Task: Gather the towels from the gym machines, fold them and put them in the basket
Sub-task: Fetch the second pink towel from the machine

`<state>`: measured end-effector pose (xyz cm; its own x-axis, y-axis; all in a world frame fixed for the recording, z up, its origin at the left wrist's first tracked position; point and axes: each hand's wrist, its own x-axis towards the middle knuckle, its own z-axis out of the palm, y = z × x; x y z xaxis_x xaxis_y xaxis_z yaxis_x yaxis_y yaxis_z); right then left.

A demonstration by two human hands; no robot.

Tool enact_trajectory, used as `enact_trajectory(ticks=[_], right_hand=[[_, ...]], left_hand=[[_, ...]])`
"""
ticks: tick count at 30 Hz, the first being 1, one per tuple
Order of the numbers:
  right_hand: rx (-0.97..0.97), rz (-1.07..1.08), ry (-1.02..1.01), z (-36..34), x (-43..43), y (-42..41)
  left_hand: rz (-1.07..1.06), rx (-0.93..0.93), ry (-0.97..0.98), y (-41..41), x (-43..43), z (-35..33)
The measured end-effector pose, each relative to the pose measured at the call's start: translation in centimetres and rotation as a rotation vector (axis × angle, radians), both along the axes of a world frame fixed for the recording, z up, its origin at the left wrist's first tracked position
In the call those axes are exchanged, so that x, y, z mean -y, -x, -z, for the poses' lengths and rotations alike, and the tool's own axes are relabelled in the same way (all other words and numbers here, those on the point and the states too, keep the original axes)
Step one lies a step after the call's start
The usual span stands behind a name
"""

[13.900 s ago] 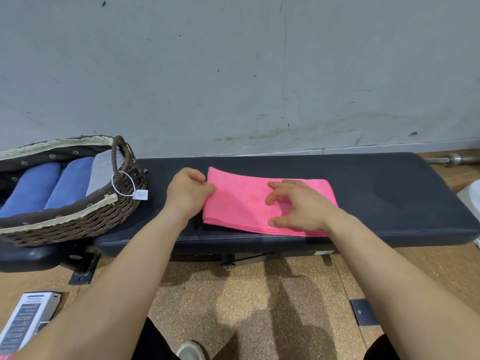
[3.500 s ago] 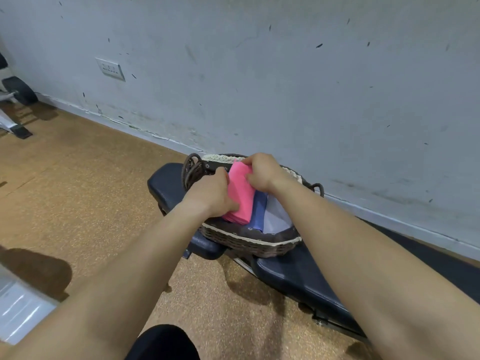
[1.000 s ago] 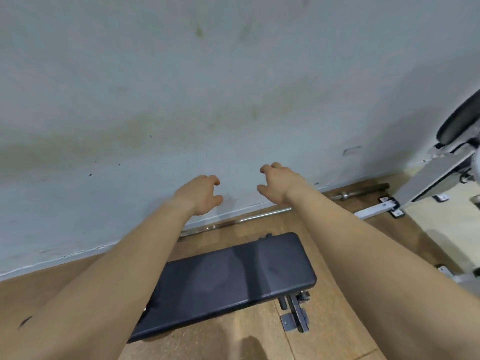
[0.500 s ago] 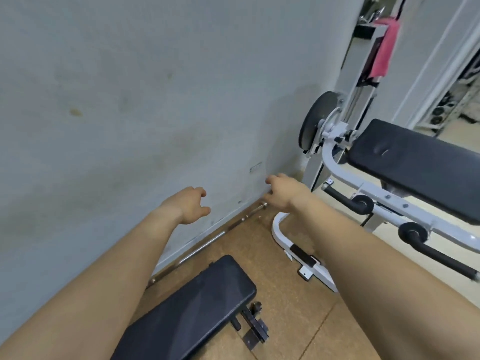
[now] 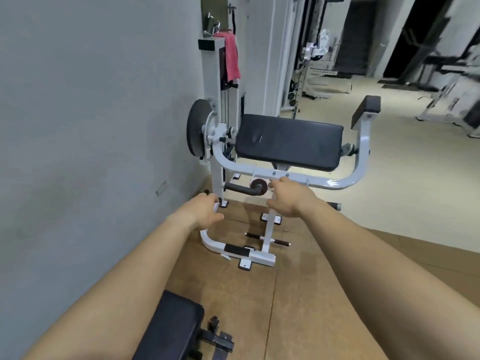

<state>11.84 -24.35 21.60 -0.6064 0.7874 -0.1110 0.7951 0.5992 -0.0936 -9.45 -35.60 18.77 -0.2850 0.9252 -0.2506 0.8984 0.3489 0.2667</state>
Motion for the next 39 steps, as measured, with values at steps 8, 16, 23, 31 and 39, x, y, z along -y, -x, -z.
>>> enact_trajectory(ticks=[8,16,23,31,39], right_hand=[[-0.005,0.273,0.023,0.7,-10.7,-16.0],[-0.024,0.461,0.060,0.5,-25.3,-33.9],[-0.060,0.567,0.087,0.0,-36.9,-45.8],[-0.049,0.651,0.088,1.3,-51.1,-54.6],[-0.009,0.655,0.067,0.0,-72.4,-59.0]], left_hand=[[0.240,-0.007,-0.028,-13.6,-14.8,-0.6],[0.396,-0.014,-0.083,-30.1,-33.4,-1.9],[0.490,0.016,-0.070,-42.4,-47.2,-2.1],[0.552,-0.006,-0.046,-50.4,-64.1,-0.6],[0.558,0.037,-0.070,-55.7,-85.7,0.1]])
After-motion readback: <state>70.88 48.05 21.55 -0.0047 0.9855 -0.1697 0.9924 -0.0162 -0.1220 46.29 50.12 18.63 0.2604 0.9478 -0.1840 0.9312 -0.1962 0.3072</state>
